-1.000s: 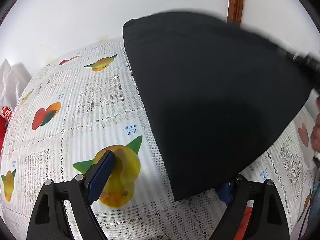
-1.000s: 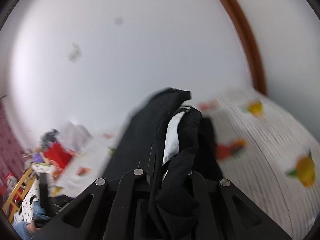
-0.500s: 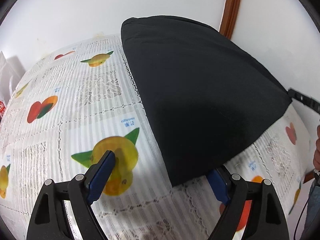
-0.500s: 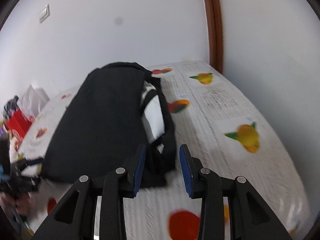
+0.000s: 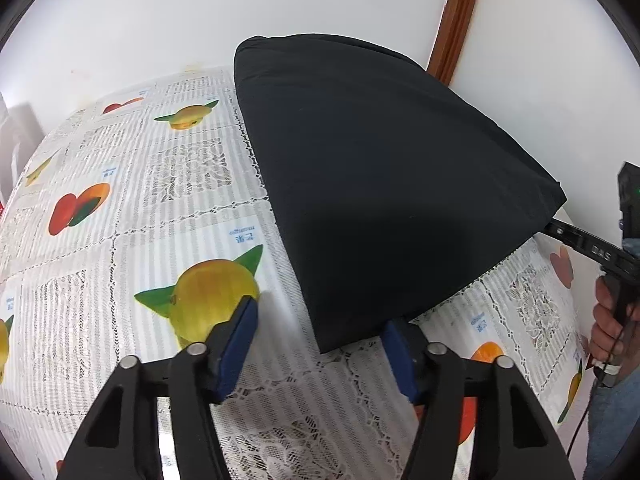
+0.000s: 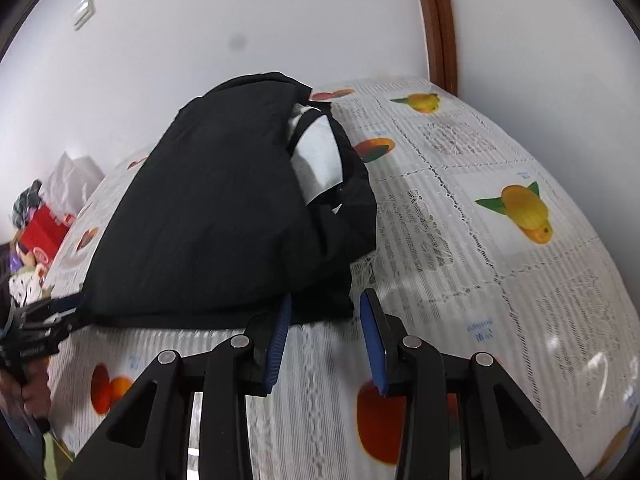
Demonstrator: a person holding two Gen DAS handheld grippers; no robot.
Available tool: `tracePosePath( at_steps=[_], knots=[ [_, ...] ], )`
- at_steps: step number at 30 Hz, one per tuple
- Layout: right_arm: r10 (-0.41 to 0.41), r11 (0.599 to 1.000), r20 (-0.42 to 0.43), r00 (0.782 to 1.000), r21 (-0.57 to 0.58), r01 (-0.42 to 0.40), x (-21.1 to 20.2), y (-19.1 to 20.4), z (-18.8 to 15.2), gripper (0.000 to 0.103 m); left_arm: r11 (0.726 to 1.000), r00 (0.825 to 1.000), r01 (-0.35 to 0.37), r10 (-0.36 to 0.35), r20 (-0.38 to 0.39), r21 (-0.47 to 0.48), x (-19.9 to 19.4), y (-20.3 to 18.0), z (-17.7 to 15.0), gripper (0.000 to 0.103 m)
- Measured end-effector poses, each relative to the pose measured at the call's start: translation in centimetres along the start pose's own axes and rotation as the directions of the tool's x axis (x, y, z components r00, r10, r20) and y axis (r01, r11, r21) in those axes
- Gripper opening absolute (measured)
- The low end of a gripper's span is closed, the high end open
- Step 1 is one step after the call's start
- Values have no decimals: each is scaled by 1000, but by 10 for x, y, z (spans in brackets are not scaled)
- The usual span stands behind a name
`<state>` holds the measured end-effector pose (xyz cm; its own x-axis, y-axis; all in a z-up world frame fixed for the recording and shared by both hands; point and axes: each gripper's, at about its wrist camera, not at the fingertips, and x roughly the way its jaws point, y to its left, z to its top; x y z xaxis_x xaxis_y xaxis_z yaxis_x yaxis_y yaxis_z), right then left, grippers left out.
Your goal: Fold large clothes
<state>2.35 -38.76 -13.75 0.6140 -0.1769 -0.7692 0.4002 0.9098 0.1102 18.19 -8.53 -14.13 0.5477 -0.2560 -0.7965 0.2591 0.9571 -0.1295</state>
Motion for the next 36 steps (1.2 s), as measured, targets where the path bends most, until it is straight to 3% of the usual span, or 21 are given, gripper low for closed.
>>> tracePosePath(
  at_steps=[3,5,7,10,27,36],
  knots=[
    [2,1000,-15,1000,14,-2,10,-1,4,34,1000,1000,18,-18,-7,-13,2,-1,2,44],
    [4,1000,-17,1000,0,-4,14,3,6,19,999,999,38,-39,-18,-15,4,-1,4,36],
    [-12,1000,-5,1000,-29,12,15,10,8,11,998,998,53,-53,-24,-14,5,-1,5,28],
    [-2,996,-1,1000,-86,2,20,21,12,6,1000,1000,17,-17,-8,-11,5,0,7,22],
    [111,973,-71,991,-196,-123,84,116,55,5,984,994,-108,111,11,-143,-12,92,10,20],
    [58,969,-63,996,-238,-71,90,144,62,6,977,994,-110,112,2,-183,-14,116,14,21]
  ],
)
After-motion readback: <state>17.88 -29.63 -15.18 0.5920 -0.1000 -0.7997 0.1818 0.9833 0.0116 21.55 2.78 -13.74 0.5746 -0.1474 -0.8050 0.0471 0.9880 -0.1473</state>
